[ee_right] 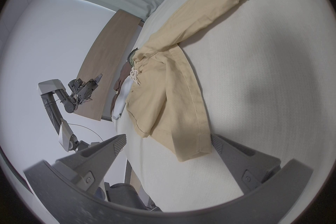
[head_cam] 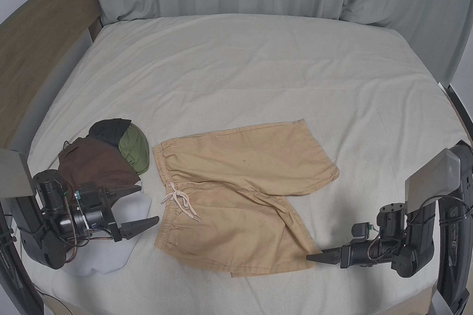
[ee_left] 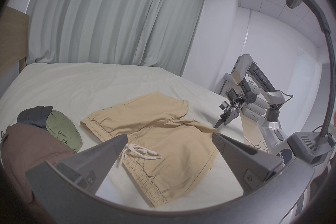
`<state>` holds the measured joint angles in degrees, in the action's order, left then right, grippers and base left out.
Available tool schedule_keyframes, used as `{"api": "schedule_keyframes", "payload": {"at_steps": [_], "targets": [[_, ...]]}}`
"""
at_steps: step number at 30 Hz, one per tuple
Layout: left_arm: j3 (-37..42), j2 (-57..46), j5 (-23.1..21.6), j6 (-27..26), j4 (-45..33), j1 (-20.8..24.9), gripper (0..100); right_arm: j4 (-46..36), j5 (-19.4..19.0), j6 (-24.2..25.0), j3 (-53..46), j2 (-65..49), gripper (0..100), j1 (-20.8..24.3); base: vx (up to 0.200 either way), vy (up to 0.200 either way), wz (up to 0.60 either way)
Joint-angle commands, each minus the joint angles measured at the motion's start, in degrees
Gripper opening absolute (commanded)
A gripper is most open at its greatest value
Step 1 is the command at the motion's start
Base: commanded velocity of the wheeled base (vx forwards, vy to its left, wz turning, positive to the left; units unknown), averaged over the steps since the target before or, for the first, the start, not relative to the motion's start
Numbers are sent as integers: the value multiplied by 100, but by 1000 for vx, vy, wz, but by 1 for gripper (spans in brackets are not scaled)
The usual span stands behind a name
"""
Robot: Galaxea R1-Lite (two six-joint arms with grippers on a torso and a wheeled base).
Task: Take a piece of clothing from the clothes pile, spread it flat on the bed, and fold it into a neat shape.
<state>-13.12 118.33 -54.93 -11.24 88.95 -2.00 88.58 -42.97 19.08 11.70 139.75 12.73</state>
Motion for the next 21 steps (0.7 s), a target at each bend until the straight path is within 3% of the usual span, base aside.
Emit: {"api": "schedule_keyframes", "payload": {"at_steps": [1,8,9,21], "targets": [[2,-3,0,-1,8,-2,100,2,-1,-1,43,140,100,19,0,0,0],[11,-12,0,-1,8,-2,100,2,-1,8,51,228,100,37,0,0,0],[11,-12,0,-10,8,-2,100,2,-1,8,51,263,0,28,0,0,0],[20,-12,0,-10,8,-2,100,10,-1,17,60,237,0,-51,0,0,0]]}}
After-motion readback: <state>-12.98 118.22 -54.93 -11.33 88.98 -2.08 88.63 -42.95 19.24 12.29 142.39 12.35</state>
